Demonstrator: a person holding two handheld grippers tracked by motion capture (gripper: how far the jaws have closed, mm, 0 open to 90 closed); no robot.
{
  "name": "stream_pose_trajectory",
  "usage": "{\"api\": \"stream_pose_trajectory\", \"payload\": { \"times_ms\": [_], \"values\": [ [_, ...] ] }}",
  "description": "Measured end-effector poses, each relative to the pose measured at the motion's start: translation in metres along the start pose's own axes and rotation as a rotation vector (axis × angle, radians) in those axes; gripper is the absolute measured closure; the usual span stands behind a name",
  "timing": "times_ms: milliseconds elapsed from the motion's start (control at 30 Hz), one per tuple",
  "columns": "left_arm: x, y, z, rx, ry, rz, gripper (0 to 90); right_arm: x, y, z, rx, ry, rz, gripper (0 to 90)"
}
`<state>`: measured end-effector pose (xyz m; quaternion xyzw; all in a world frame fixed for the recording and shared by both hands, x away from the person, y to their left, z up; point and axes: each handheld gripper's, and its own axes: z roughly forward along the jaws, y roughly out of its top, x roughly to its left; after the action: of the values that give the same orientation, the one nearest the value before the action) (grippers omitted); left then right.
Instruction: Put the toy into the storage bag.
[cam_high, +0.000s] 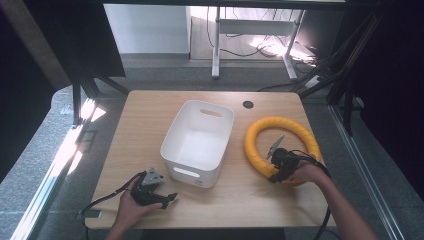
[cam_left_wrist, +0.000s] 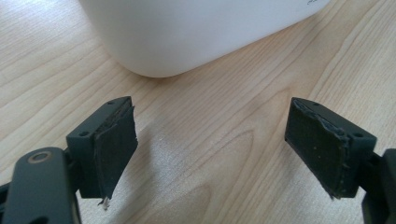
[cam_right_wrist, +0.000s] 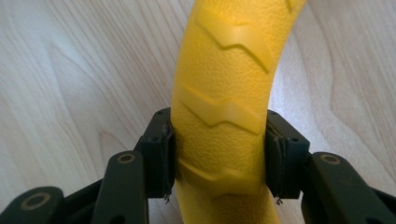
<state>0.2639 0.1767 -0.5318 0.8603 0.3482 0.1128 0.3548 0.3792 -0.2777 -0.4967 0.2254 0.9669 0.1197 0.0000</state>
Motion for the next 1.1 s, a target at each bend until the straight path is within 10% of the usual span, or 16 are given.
{"api": "stream_pose_trajectory", "payload": {
  "times_ms": [1100],
  "values": [
    [0.000, 0.000, 0.000, -0.004, 0.003, 0.006, 16.9, -0.014, -0.010, -0.058, -0.383, 0.131, 0.117, 51.8]
  ]
}}
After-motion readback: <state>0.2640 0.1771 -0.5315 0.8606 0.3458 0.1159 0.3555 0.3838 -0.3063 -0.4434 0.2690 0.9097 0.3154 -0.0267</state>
